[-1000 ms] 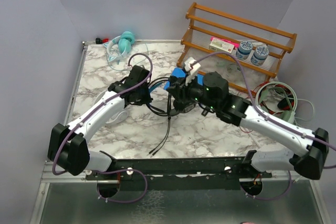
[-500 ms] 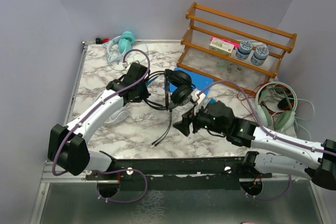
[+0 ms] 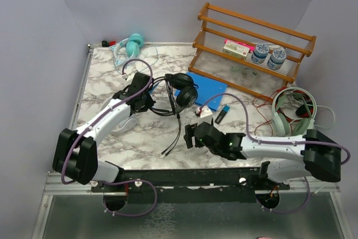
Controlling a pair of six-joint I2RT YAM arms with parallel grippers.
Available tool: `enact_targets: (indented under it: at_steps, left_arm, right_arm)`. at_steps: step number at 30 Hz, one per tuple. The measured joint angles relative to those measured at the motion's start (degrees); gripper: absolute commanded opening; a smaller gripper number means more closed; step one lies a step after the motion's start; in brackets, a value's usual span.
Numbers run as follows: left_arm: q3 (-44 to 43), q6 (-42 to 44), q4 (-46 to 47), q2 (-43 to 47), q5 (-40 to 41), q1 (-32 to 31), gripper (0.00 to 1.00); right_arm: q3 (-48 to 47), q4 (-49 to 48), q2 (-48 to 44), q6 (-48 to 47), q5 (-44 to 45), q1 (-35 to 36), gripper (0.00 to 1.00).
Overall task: Wrap the headphones
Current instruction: Wrap the headphones cable around the headphones.
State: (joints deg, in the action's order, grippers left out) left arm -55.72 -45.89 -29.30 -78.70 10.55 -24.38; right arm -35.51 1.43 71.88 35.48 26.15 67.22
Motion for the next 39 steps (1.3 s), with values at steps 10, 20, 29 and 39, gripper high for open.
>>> enact_targets:
  at_steps: [10,20,29,39]
  left_arm:
    - [4.0,-1.7,6.4,-2.7,0.5,1.7,0.00]
    - [6.0,-2.2,9.4,-3.7,0.5,3.1,0.00]
    - [6.7,-2.2,11.3,-3.7,0.5,3.3,0.00]
    - [6.8,-2.1,11.3,-3.7,0.5,3.3,0.00]
  right_arm:
    - [-11.2,-0.5,17.8,2.5,9.2,0.6,0.71]
    - [-20.2,1.0,30.1,4.6,10.8,0.6,0.63]
    - [-23.7,6.2,34.5,10.1,11.7,0.6,0.56]
    - [-27.5,9.1,36.4,10.4,7.4,0.5,0.00]
